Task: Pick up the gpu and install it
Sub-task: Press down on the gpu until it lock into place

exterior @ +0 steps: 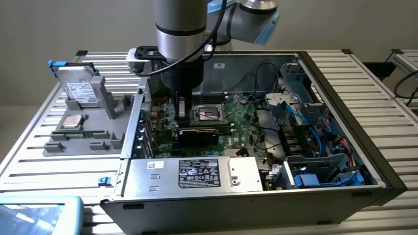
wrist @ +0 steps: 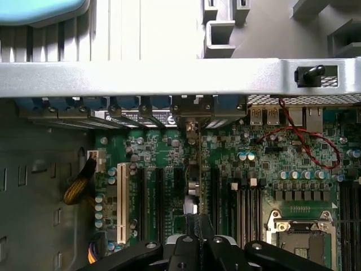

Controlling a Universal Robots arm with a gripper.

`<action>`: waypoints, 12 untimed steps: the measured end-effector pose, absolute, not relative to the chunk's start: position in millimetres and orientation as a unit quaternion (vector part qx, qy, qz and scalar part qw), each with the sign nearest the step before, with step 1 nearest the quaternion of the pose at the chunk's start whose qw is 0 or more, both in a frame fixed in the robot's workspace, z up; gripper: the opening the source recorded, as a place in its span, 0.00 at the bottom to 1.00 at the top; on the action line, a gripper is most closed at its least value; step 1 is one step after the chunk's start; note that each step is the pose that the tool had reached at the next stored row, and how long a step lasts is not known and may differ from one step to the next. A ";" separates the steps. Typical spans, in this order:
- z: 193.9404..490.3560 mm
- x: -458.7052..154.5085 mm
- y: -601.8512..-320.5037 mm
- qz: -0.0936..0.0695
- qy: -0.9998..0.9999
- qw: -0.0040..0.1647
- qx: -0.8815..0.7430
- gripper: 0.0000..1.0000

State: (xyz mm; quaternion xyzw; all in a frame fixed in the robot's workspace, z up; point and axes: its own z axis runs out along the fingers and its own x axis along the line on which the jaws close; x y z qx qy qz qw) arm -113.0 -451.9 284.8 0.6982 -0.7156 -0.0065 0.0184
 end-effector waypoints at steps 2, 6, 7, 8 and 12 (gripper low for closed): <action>284.3 -115.5 -451.6 -0.006 -0.717 0.018 0.697 0.12; 283.1 -116.8 -451.4 -0.004 -0.726 0.016 0.687 0.12; 282.7 -117.2 -451.4 -0.005 -0.729 0.016 0.684 0.12; 282.4 -117.9 -451.4 -0.005 -0.731 0.016 0.682 0.12; 280.9 -120.3 -450.9 -0.005 -0.734 0.016 0.679 0.12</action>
